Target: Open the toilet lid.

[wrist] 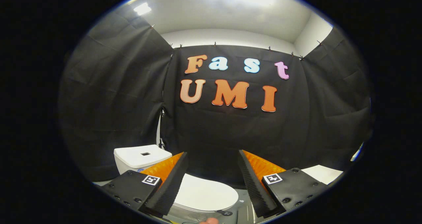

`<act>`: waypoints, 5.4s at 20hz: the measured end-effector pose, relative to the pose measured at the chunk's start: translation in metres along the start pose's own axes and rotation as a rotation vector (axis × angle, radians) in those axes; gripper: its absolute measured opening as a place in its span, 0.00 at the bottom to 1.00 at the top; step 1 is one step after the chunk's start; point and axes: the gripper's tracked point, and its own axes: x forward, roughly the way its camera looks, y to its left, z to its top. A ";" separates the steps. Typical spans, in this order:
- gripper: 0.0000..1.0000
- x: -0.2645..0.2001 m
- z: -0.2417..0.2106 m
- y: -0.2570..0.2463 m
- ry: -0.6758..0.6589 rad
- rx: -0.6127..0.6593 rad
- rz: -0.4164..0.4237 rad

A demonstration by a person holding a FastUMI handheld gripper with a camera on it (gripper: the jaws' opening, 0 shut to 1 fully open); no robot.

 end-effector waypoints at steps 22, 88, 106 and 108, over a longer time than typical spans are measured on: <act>0.98 0.008 -0.018 -0.014 0.003 0.081 -0.060; 0.08 0.020 -0.476 -0.101 0.424 1.406 -0.435; 0.08 0.055 -0.403 -0.121 0.300 1.144 -0.457; 0.08 0.063 -0.383 -0.119 0.275 1.121 -0.454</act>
